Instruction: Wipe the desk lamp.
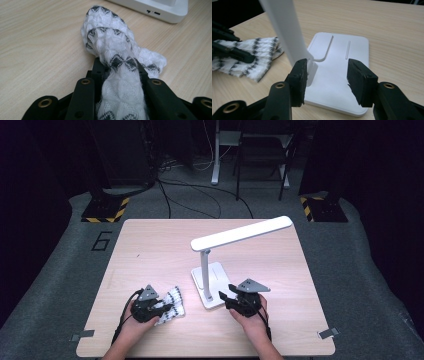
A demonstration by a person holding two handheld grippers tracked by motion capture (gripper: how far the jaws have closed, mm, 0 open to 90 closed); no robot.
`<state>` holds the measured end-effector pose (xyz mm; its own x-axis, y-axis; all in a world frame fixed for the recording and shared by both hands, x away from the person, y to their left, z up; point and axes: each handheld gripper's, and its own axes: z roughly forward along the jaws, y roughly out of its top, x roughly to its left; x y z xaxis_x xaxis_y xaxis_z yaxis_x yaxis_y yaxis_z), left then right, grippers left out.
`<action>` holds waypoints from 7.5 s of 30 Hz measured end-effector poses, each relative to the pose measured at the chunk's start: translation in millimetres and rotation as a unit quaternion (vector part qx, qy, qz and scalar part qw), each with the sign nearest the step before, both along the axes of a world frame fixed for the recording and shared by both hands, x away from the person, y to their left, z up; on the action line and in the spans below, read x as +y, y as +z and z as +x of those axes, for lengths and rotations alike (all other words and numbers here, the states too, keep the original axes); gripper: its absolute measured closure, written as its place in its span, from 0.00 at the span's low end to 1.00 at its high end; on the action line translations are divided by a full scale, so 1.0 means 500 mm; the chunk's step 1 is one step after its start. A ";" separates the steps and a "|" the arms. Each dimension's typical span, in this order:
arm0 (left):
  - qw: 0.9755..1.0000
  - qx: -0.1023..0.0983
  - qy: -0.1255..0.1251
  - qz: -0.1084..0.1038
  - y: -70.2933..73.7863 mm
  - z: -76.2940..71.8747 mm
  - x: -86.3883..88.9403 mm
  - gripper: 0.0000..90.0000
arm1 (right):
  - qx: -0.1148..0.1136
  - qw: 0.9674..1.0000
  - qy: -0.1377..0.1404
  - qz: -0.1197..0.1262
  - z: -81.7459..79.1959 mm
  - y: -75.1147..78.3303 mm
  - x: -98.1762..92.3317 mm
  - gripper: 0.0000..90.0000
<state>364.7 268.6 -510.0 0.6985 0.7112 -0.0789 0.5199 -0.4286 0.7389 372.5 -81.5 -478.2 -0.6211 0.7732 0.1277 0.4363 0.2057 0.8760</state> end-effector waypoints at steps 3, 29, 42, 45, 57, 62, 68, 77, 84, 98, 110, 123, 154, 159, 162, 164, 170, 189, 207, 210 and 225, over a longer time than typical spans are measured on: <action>1.000 -0.003 0.003 -0.023 0.011 -0.008 0.004 0.79 | -0.010 1.000 -0.006 -0.027 0.025 0.006 -0.002 0.55; 0.994 -0.073 -0.029 -0.077 0.154 -0.041 -0.031 0.78 | 0.040 0.998 -0.041 -0.020 0.121 -0.091 0.007 0.41; 0.987 -0.104 -0.077 -0.091 0.287 -0.023 -0.087 0.78 | 0.046 0.998 -0.034 -0.036 0.121 -0.095 0.012 0.44; 0.985 -0.114 -0.083 -0.100 0.315 -0.019 -0.096 0.78 | 0.065 0.997 -0.025 -0.019 0.125 -0.096 0.008 0.45; 0.979 -0.135 -0.086 -0.123 0.407 -0.009 -0.123 0.78 | 0.068 0.997 -0.022 -0.017 0.129 -0.096 0.008 0.45; 0.983 -0.129 -0.082 -0.104 0.388 0.004 -0.135 0.78 | 0.070 0.997 -0.022 -0.016 0.127 -0.096 0.009 0.45; 0.988 -0.107 -0.077 -0.075 0.335 0.024 -0.153 0.78 | 0.060 0.998 -0.015 -0.022 0.129 -0.097 0.008 0.45; 0.995 -0.056 -0.078 -0.034 0.200 0.053 -0.179 0.78 | 0.050 0.998 -0.014 -0.029 0.129 -0.096 0.008 0.47; 0.996 -0.041 -0.069 -0.045 0.147 0.063 -0.177 0.78 | 0.048 0.998 -0.015 -0.030 0.129 -0.096 0.009 0.47; 0.987 -0.105 -0.090 -0.079 0.338 0.030 -0.171 0.78 | 0.048 0.998 -0.015 -0.031 0.129 -0.096 0.009 0.47; 0.982 -0.135 -0.086 -0.103 0.405 0.019 -0.165 0.78 | 0.051 0.998 -0.019 -0.030 0.127 -0.095 0.011 0.47; 0.988 -0.095 -0.079 -0.093 0.291 0.031 -0.179 0.78 | 0.053 0.998 -0.016 -0.033 0.126 -0.095 0.010 0.47; 0.998 0.004 -0.058 -0.027 0.021 0.076 -0.197 0.78 | 0.043 0.998 -0.018 -0.036 0.126 -0.095 0.011 0.48; 0.997 0.012 -0.055 -0.050 0.000 0.083 -0.194 0.78 | 0.041 0.998 -0.019 -0.039 0.125 -0.095 0.011 0.48; 0.998 0.005 -0.057 -0.036 0.003 0.079 -0.197 0.78 | 0.041 0.998 -0.019 -0.041 0.125 -0.095 0.012 0.48; 0.998 0.006 -0.059 -0.030 0.008 0.079 -0.198 0.78 | 0.042 0.998 -0.019 -0.041 0.125 -0.095 0.012 0.48; 0.997 0.000 -0.063 -0.046 0.045 0.072 -0.193 0.79 | 0.041 0.998 -0.018 -0.041 0.125 -0.095 0.011 0.48; 0.986 -0.103 -0.092 -0.096 0.348 0.041 -0.171 0.78 | 0.044 0.998 -0.023 -0.039 0.123 -0.094 0.014 0.48; 0.986 -0.106 -0.093 -0.094 0.331 0.040 -0.179 0.78 | 0.044 0.998 -0.023 -0.040 0.123 -0.095 0.014 0.48; 0.988 -0.088 -0.093 -0.086 0.286 0.045 -0.184 0.78 | 0.042 0.998 -0.019 -0.042 0.124 -0.095 0.012 0.48; 0.997 0.001 -0.071 -0.043 0.080 0.075 -0.191 0.78 | 0.040 0.998 -0.023 -0.039 0.122 -0.095 0.014 0.48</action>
